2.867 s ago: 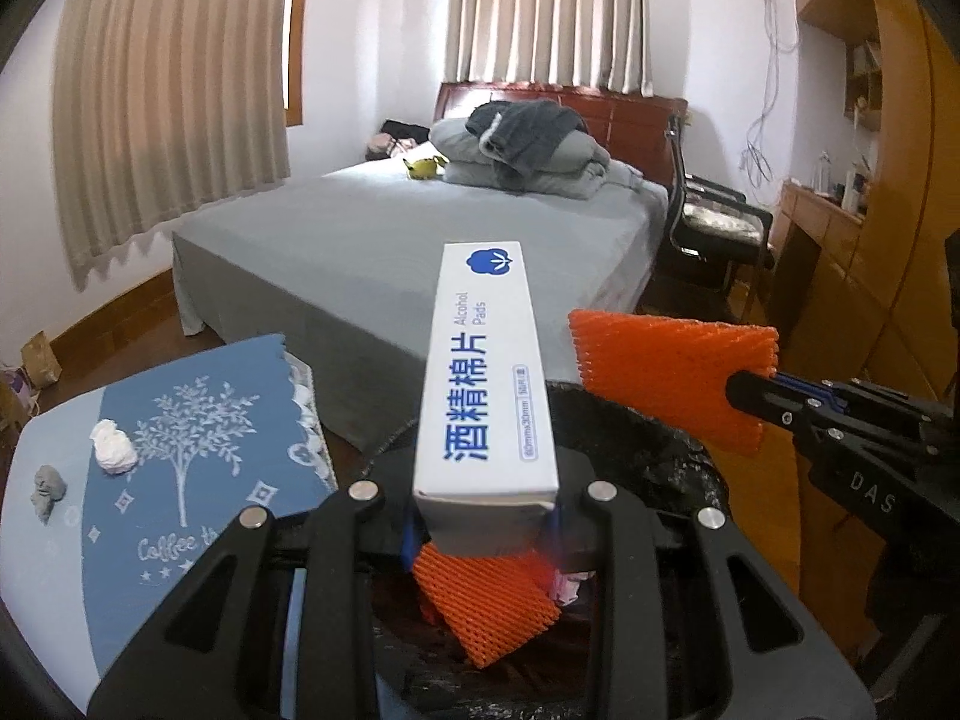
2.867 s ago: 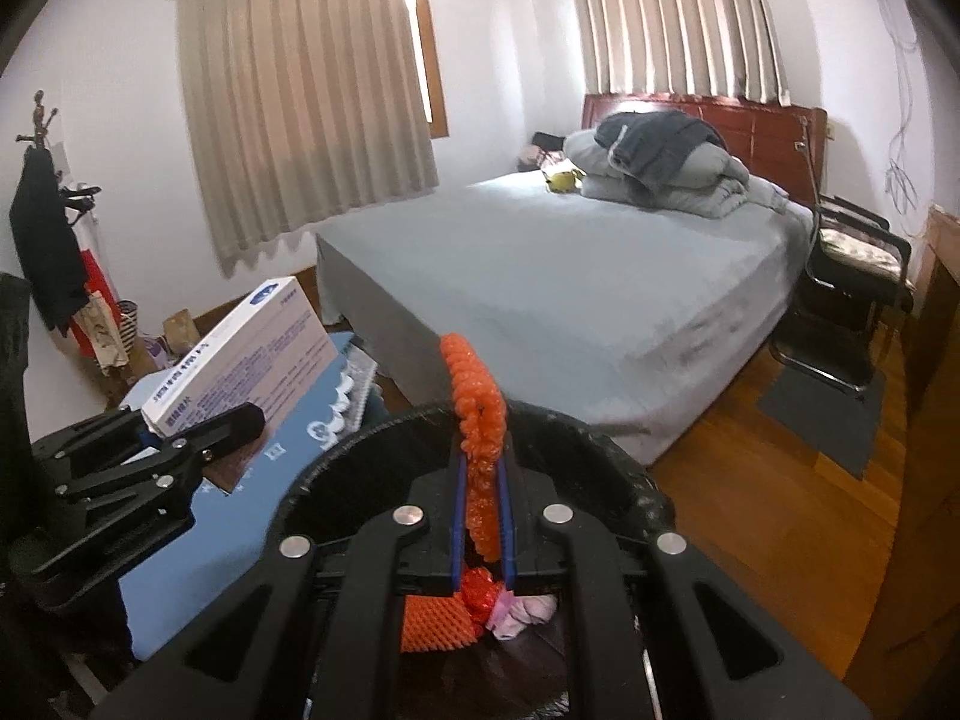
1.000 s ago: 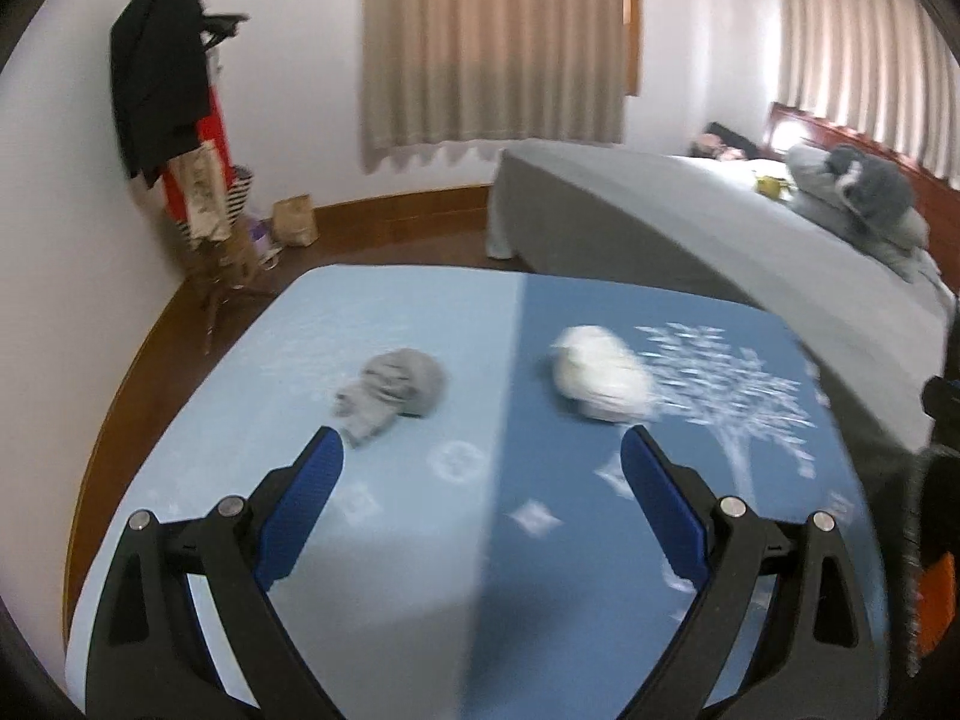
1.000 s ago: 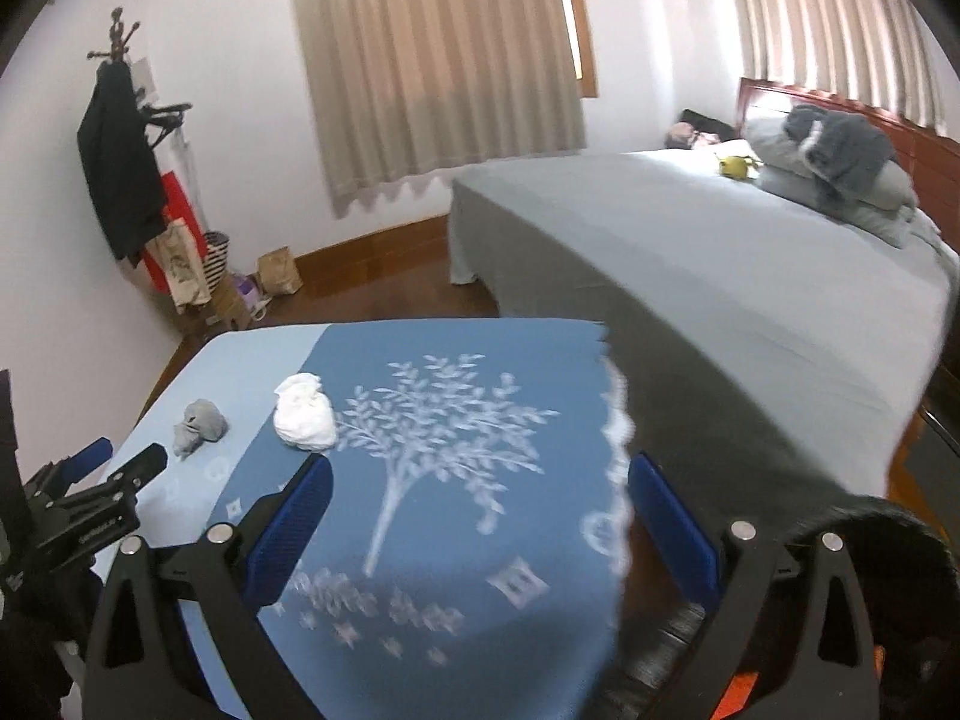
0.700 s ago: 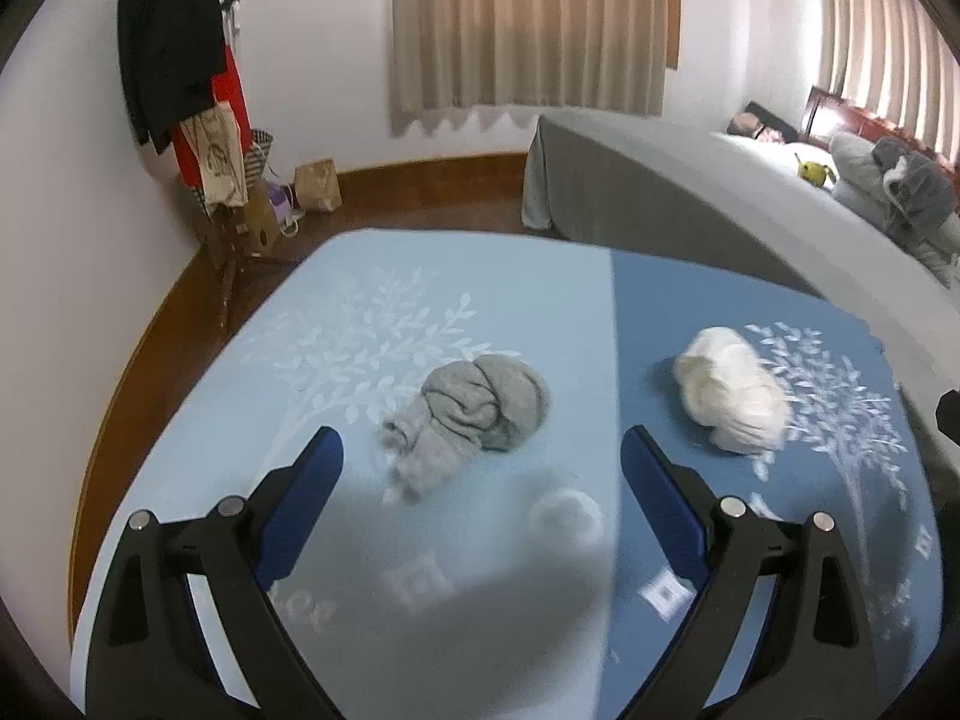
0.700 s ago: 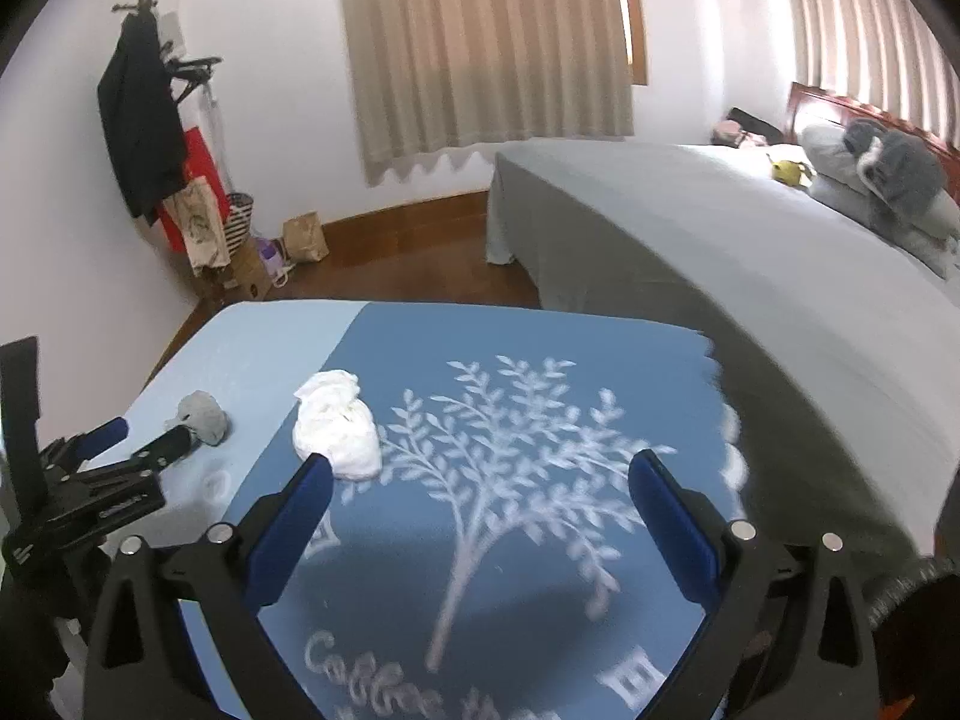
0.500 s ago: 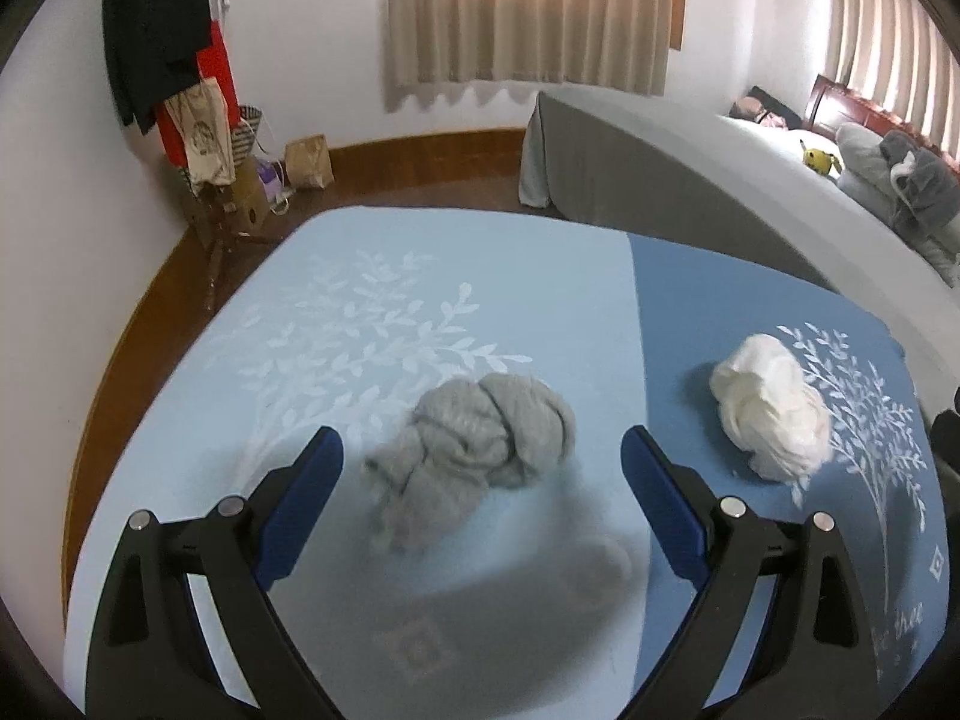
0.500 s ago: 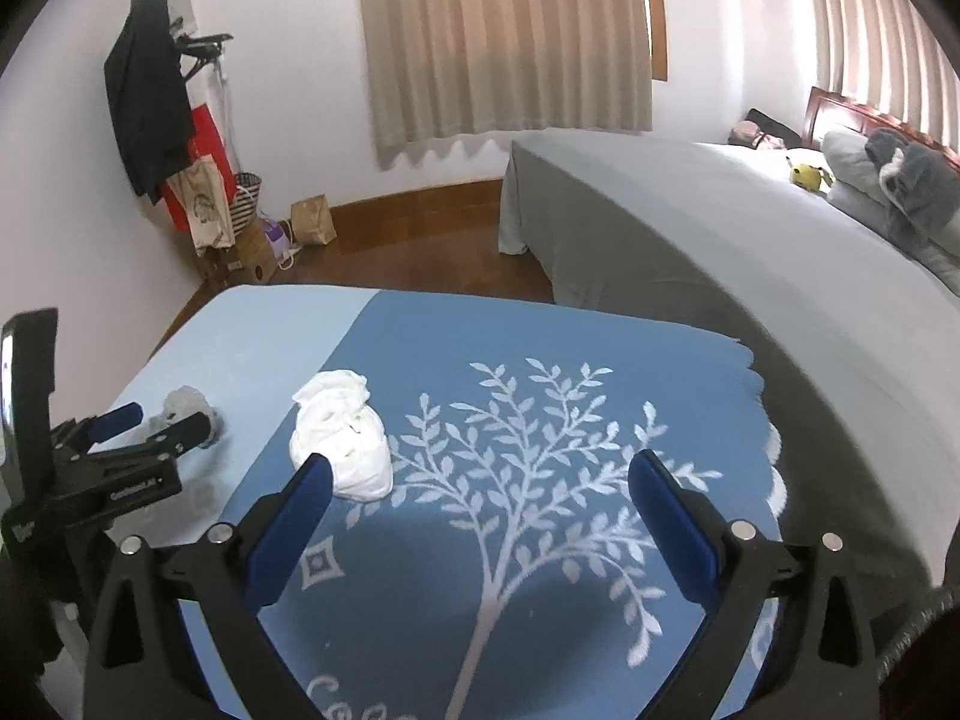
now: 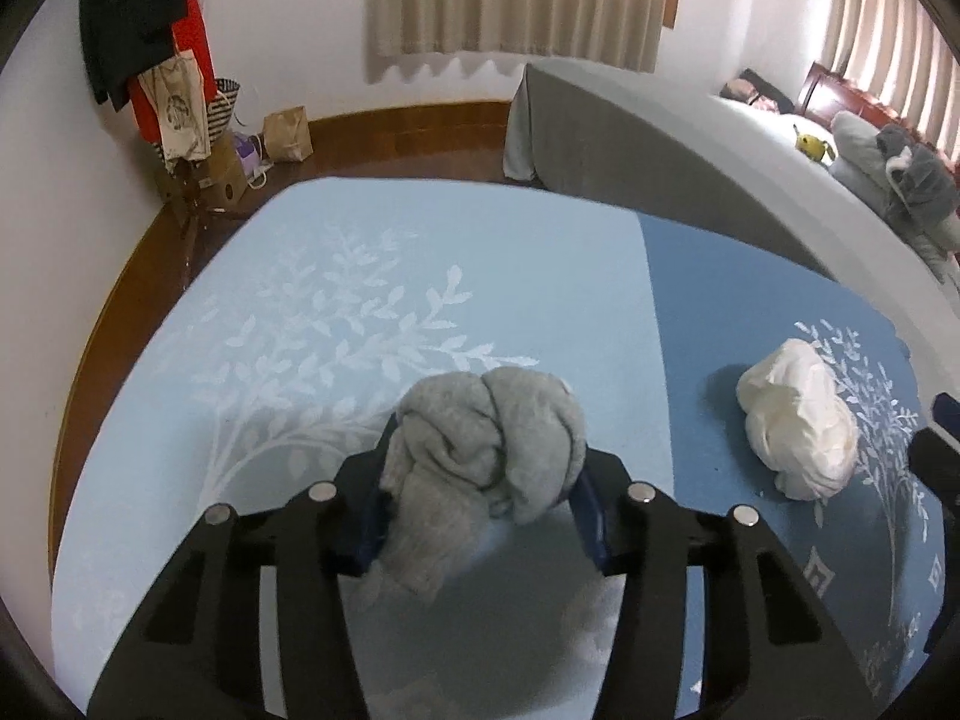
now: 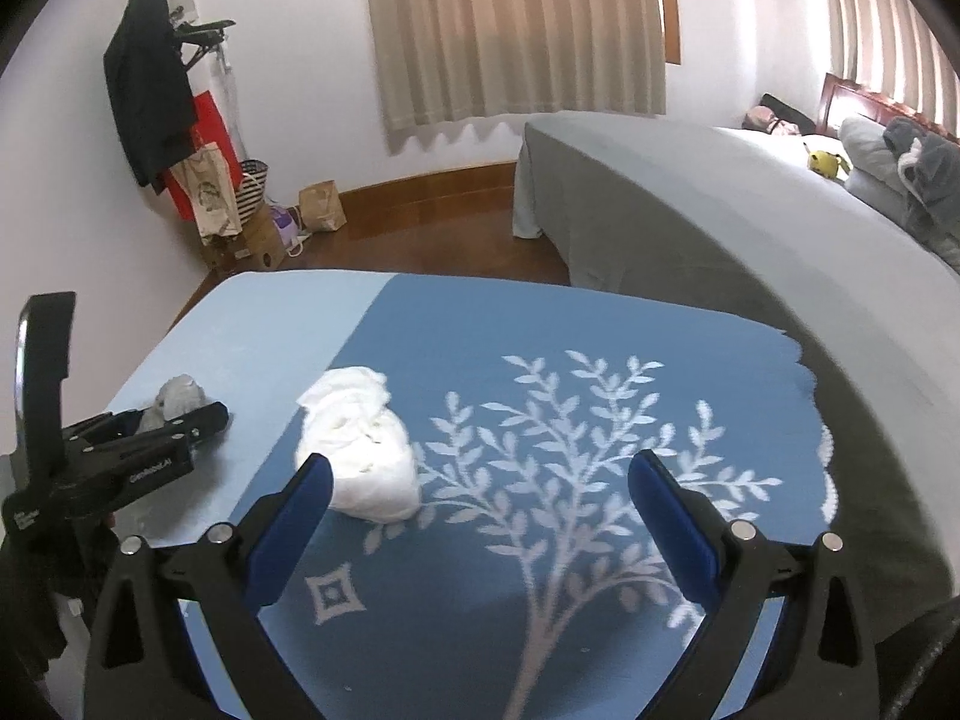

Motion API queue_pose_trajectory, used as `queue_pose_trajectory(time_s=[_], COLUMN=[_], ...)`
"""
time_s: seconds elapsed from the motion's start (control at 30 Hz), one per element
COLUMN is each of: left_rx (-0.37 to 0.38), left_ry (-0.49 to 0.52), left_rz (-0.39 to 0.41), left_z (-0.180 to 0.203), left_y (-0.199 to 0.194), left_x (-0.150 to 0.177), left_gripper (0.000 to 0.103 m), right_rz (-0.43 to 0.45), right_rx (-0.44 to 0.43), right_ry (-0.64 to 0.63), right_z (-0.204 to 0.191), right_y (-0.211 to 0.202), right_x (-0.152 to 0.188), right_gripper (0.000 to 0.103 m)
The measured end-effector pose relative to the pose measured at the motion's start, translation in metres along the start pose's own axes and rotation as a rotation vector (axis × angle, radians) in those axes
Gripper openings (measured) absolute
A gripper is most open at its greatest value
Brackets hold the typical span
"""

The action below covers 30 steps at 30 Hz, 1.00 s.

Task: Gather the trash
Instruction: 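Grasp the grey sock with the left tool while the right tool grasps the white tissue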

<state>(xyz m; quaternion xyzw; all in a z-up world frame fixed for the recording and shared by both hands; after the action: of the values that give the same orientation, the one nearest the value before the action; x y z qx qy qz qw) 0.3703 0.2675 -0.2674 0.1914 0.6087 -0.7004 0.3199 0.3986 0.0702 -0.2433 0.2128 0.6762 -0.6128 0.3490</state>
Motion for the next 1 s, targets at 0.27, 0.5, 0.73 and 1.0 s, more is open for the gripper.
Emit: queue_pose_trajectory(time_s=[0.27,0.5,0.73,1.0], left_rx=[-0.046,-0.071,-0.066,-0.061], left_ry=[-0.011,-0.027,-0.039,-0.031], left_rz=[0.033,0.047,0.051,0.069], left_z=[-0.018,-0.033,-0.031,-0.022], left_y=[-0.026,-0.040,-0.046,-0.057], left_x=[0.013,0.018,0.023,0.021], left_gripper=[0.048,0.048,0.048,0.048], right_rz=[-0.031,-0.085,-0.130,-0.102], right_rx=[-0.043,-0.054,-0.069,-0.079], right_ry=[-0.020,-0.050,-0.069,-0.034], right_z=[-0.038,-0.063,-0.070,-0.050], right_y=[0.013,0.031,0.038,0.019], right_x=[0.005,0.013,0.023,0.016], right_gripper=[0.097,0.086,0.045,0.042])
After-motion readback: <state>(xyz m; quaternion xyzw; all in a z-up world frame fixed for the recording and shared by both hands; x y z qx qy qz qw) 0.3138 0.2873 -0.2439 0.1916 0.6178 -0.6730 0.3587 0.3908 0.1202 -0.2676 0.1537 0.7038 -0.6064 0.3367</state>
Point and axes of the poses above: each gripper's, at about its wrist camera, not at the fingertips, and y roughly the way its jaws point, z to its right, x to its underside, the point moved 10 cm from there along y, roughly the way its jaws point, and after that the axes turned 10 degrees about x, right-handed, at the moved point
